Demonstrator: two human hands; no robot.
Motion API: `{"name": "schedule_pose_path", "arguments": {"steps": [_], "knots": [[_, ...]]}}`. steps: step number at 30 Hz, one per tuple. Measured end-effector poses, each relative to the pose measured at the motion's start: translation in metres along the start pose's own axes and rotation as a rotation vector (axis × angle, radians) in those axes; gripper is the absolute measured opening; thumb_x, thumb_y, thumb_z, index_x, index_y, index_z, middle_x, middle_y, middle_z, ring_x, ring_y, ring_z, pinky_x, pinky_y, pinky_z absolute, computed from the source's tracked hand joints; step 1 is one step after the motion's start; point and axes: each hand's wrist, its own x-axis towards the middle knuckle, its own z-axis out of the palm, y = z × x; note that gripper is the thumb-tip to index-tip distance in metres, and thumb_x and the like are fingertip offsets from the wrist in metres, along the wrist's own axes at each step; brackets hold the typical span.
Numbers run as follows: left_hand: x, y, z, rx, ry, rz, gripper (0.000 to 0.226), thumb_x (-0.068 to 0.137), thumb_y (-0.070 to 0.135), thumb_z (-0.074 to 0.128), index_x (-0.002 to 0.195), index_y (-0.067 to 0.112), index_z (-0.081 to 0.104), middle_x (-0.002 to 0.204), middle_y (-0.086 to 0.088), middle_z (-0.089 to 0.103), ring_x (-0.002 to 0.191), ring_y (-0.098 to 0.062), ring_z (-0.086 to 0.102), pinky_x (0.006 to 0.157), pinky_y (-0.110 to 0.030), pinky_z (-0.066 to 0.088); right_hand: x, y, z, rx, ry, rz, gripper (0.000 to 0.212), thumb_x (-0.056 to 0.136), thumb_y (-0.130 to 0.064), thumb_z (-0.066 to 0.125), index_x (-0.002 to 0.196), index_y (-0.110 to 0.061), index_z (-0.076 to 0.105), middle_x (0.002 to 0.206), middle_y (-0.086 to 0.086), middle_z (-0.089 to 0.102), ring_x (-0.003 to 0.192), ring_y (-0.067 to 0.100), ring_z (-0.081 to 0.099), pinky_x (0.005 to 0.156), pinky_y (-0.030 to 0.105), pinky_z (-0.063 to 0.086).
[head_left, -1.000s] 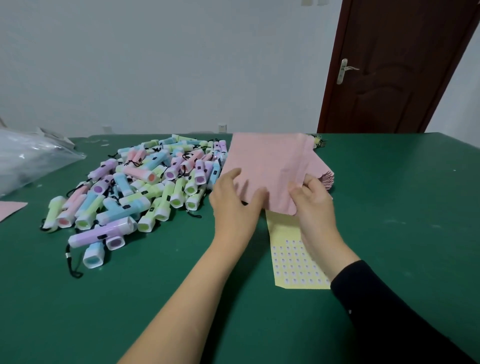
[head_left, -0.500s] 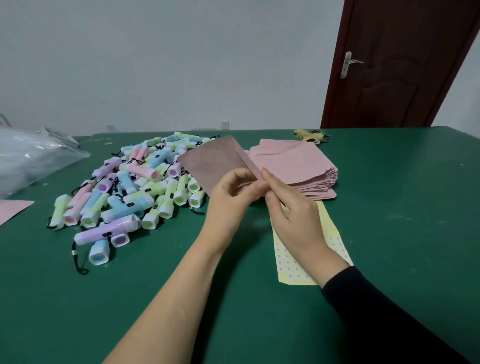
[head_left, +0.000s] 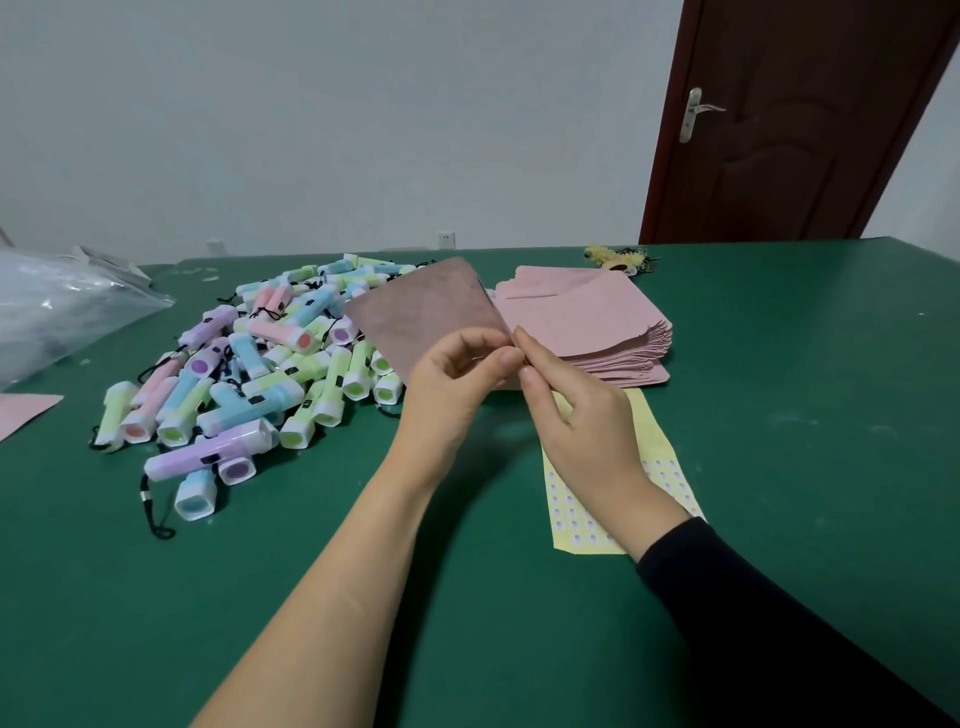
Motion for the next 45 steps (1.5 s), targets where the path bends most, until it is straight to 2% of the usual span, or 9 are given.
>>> {"name": "schedule_pose_path", "arguments": {"steps": [3, 6, 12, 23, 29, 33, 36, 42, 45], "knots": [[-0.0003, 0.0010, 0.0008, 0.008, -0.007, 0.007, 0.010, 0.081, 0.022, 0.074, 0.086, 0.030, 0.075, 0.085, 0.006, 0.074, 0.080, -0.009, 0.071, 0.075, -0.019, 0.054, 0.0006, -0.0004, -0.0004, 0.005, 0.007, 0.013, 0.037, 0.094, -0.015, 0.053, 0.129, -0.011, 0.062, 0.120, 0.000, 0.069, 0.108, 0.006, 0.062, 0.092, 0.022, 0.048], [-0.0003, 0.0031, 0.0021, 0.005, 0.004, 0.004, 0.010, 0.078, 0.026, 0.075, 0.085, 0.033, 0.076, 0.084, 0.007, 0.074, 0.079, -0.007, 0.070, 0.075, -0.018, 0.054, 0.0004, -0.0005, 0.0000, 0.004, 0.019, 0.013, 0.036, 0.094, -0.014, 0.053, 0.129, -0.011, 0.062, 0.120, 0.000, 0.069, 0.108, 0.006, 0.063, 0.093, 0.023, 0.049], [-0.0001, 0.0037, 0.0035, 0.018, 0.016, -0.009, 0.015, 0.081, 0.019, 0.072, 0.083, 0.033, 0.076, 0.083, 0.006, 0.074, 0.079, -0.008, 0.069, 0.075, -0.019, 0.054, -0.0002, -0.0007, -0.0001, 0.003, 0.004, 0.022, 0.037, 0.094, -0.014, 0.052, 0.130, -0.010, 0.061, 0.121, 0.002, 0.069, 0.110, 0.005, 0.060, 0.093, 0.019, 0.047], [0.0007, 0.0015, 0.0022, 0.031, 0.011, -0.013, 0.011, 0.073, 0.035, 0.076, 0.084, 0.034, 0.075, 0.084, 0.008, 0.073, 0.081, -0.008, 0.070, 0.080, -0.023, 0.056, -0.0006, -0.0025, -0.0005, -0.010, -0.010, 0.034, 0.038, 0.094, -0.016, 0.052, 0.130, -0.010, 0.060, 0.122, 0.002, 0.069, 0.110, 0.011, 0.064, 0.094, 0.025, 0.048], [0.0006, 0.0004, 0.0021, 0.025, 0.009, 0.001, 0.009, 0.075, 0.032, 0.075, 0.084, 0.034, 0.075, 0.085, 0.007, 0.074, 0.080, -0.008, 0.070, 0.078, -0.021, 0.055, -0.0012, -0.0024, -0.0008, -0.004, -0.009, 0.039, 0.038, 0.095, -0.018, 0.051, 0.131, -0.011, 0.060, 0.121, 0.001, 0.069, 0.110, 0.006, 0.060, 0.093, 0.021, 0.047], [0.0010, 0.0007, 0.0021, 0.026, 0.012, 0.000, 0.013, 0.081, 0.021, 0.073, 0.082, 0.034, 0.076, 0.083, 0.007, 0.074, 0.079, -0.008, 0.070, 0.076, -0.020, 0.054, -0.0014, -0.0024, -0.0001, -0.005, 0.001, 0.036, 0.037, 0.095, -0.017, 0.051, 0.130, -0.011, 0.061, 0.120, 0.000, 0.069, 0.108, 0.006, 0.061, 0.092, 0.020, 0.047], [0.0009, 0.0011, 0.0021, 0.030, 0.013, -0.005, 0.008, 0.079, 0.025, 0.075, 0.084, 0.032, 0.076, 0.086, 0.005, 0.074, 0.081, -0.010, 0.070, 0.077, -0.022, 0.055, -0.0012, -0.0023, 0.0000, -0.003, -0.001, 0.033, 0.037, 0.095, -0.018, 0.051, 0.130, -0.011, 0.061, 0.121, -0.001, 0.068, 0.111, 0.003, 0.059, 0.093, 0.014, 0.044], [0.0010, 0.0011, 0.0029, 0.051, 0.027, -0.020, 0.014, 0.073, 0.038, 0.076, 0.086, 0.032, 0.076, 0.091, 0.003, 0.075, 0.086, -0.013, 0.070, 0.089, -0.034, 0.056, -0.0004, -0.0027, 0.0006, 0.021, 0.003, 0.053, 0.037, 0.096, -0.019, 0.050, 0.130, -0.011, 0.062, 0.122, 0.000, 0.068, 0.112, 0.004, 0.058, 0.093, 0.018, 0.045], [0.0013, 0.0010, 0.0033, 0.081, 0.058, -0.032, 0.013, 0.083, 0.027, 0.075, 0.094, 0.020, 0.074, 0.094, -0.004, 0.075, 0.091, -0.018, 0.069, 0.094, -0.042, 0.054, -0.0001, -0.0022, 0.0003, 0.030, 0.005, 0.077, 0.037, 0.097, -0.019, 0.047, 0.130, -0.012, 0.061, 0.122, -0.006, 0.067, 0.113, 0.004, 0.057, 0.094, 0.016, 0.044]]}}
